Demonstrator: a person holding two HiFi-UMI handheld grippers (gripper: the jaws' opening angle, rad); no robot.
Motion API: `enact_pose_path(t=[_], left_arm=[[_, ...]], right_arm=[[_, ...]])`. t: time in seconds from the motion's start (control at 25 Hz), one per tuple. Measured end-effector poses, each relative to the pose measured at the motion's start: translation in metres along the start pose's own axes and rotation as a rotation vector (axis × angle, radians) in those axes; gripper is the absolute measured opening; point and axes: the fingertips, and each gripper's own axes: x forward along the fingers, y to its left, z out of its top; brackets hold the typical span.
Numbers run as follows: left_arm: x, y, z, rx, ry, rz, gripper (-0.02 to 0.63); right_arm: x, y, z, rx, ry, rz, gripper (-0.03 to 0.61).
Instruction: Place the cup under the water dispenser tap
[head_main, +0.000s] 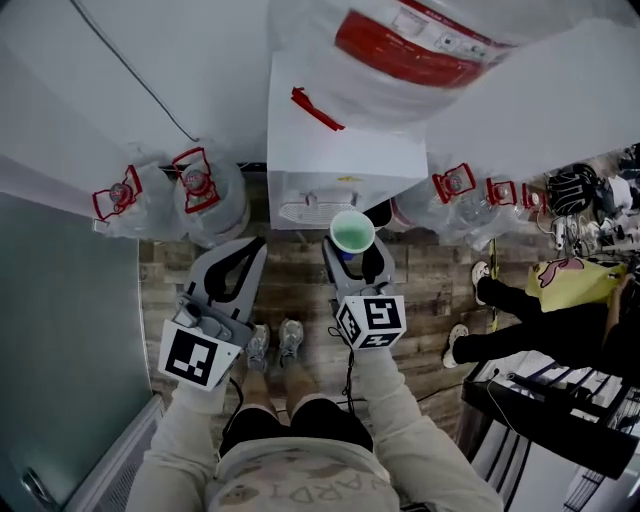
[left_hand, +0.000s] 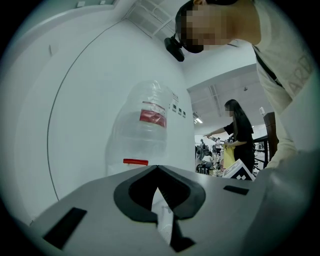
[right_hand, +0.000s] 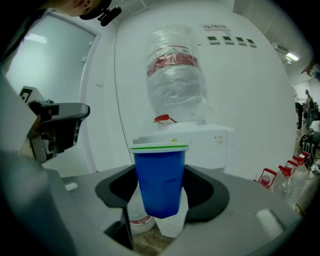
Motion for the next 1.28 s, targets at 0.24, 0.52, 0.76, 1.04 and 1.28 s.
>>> enact_pose_path(t=[0.24, 0.52, 0.76, 1.04, 1.28], left_arm=[[-0.002, 0.000, -0.035, -0.023, 0.029, 0.006, 0.005], [-0.003, 0.006, -0.065, -0.020, 0.039, 0.009, 0.005], [-0.002, 0.010, -0.093, -0.020, 0.044, 0.003, 0.005], [-0.003, 0.012, -0.128, -0.018, 0.067, -0.012, 0.005], [0.000, 0.016, -0.151, -0.029, 0.078, -0.016, 0.005]], right_arm=[[0.016, -0.010, -0.048, 0.016, 0.050, -0.004, 0.293], [0.036, -0.019, -0.088, 0.045, 0.067, -0.013, 0.293], [0.058, -0.034, -0.125, 0.070, 0.081, -0.040, 0.293], [0.082, -0.058, -0.169, 0.087, 0.094, -0.083, 0.293], [0.099, -0.070, -0.193, 0.082, 0.105, -0.097, 0.293]])
